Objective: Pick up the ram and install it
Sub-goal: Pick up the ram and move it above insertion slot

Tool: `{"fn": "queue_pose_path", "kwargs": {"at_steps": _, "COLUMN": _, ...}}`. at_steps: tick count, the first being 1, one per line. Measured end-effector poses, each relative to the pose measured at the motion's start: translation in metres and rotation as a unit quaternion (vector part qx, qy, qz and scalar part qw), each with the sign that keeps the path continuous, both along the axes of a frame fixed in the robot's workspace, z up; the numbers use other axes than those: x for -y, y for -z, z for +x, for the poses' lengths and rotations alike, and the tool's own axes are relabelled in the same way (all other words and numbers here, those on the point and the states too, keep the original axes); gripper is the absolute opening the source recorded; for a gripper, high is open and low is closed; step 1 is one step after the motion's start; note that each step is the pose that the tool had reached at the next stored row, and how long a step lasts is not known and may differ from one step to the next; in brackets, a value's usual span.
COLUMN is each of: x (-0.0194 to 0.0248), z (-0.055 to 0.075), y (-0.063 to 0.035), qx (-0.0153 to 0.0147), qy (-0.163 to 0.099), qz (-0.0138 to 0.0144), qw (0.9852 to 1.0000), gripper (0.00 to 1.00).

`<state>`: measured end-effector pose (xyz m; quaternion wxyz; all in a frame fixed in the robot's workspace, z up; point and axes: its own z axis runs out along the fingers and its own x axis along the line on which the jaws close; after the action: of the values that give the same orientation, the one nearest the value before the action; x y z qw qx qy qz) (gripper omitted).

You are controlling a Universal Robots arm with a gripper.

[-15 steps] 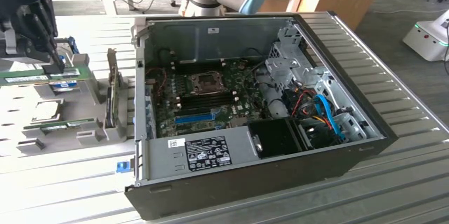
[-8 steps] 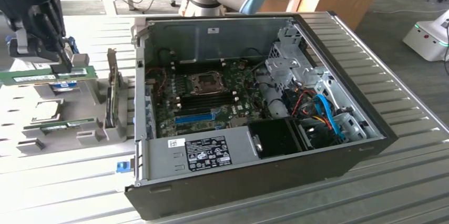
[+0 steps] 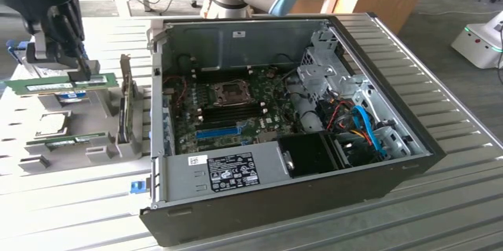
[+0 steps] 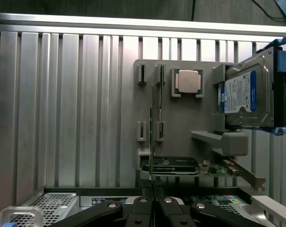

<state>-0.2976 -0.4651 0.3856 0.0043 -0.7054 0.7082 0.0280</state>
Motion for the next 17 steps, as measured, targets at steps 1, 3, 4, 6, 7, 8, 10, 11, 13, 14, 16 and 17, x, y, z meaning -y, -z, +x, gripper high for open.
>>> {"fn": "queue_pose_path", "kwargs": {"at_steps": 1, "x": 0.0000, "z": 0.002, "y": 0.0000, "qx": 0.0000, "qy": 0.000, "qz": 0.0000, "qw": 1.0000, "gripper": 0.12}}
{"fn": "queue_pose_path", "kwargs": {"at_steps": 3, "x": 0.0000, "z": 0.005, "y": 0.0000, "qx": -0.0001, "qy": 0.000, "qz": 0.0000, "qw": 1.0000, "gripper": 0.12}}
{"fn": "queue_pose_path", "kwargs": {"at_steps": 4, "x": 0.0000, "z": 0.007, "y": 0.0000, "qx": -0.0001, "qy": 0.000, "qz": 0.0000, "qw": 1.0000, "gripper": 0.12}}
{"fn": "queue_pose_path", "kwargs": {"at_steps": 6, "x": 0.0000, "z": 0.010, "y": 0.0000, "qx": -0.0002, "qy": 0.000, "qz": 0.0000, "qw": 1.0000, "gripper": 0.12}}
{"fn": "queue_pose_path", "kwargs": {"at_steps": 7, "x": 0.0000, "z": 0.012, "y": 0.0000, "qx": -0.0002, "qy": 0.000, "qz": 0.0000, "qw": 1.0000, "gripper": 0.12}}
{"fn": "queue_pose_path", "kwargs": {"at_steps": 8, "x": 0.0000, "z": 0.014, "y": 0.0000, "qx": -0.0002, "qy": 0.000, "qz": 0.0000, "qw": 1.0000, "gripper": 0.12}}
{"fn": "queue_pose_path", "kwargs": {"at_steps": 10, "x": 0.0000, "z": 0.017, "y": 0.0000, "qx": -0.0003, "qy": 0.000, "qz": 0.0000, "qw": 1.0000, "gripper": 0.12}}
{"fn": "queue_pose_path", "kwargs": {"at_steps": 11, "x": 0.0000, "z": 0.019, "y": 0.0001, "qx": -0.0003, "qy": 0.000, "qz": 0.0000, "qw": 1.0000, "gripper": 0.12}}
{"fn": "queue_pose_path", "kwargs": {"at_steps": 13, "x": 0.0000, "z": 0.023, "y": 0.0000, "qx": -0.0005, "qy": 0.000, "qz": 0.0000, "qw": 1.0000, "gripper": 0.12}}
{"fn": "queue_pose_path", "kwargs": {"at_steps": 14, "x": 0.0000, "z": 0.025, "y": 0.0000, "qx": -0.0005, "qy": 0.000, "qz": 0.0000, "qw": 1.0000, "gripper": 0.12}}
{"fn": "queue_pose_path", "kwargs": {"at_steps": 16, "x": 0.0000, "z": 0.029, "y": 0.0000, "qx": -0.0006, "qy": 0.000, "qz": 0.0000, "qw": 1.0000, "gripper": 0.12}}
{"fn": "queue_pose_path", "kwargs": {"at_steps": 17, "x": 0.0000, "z": 0.031, "y": 0.0000, "qx": -0.0007, "qy": 0.000, "qz": 0.0000, "qw": 1.0000, "gripper": 0.12}}
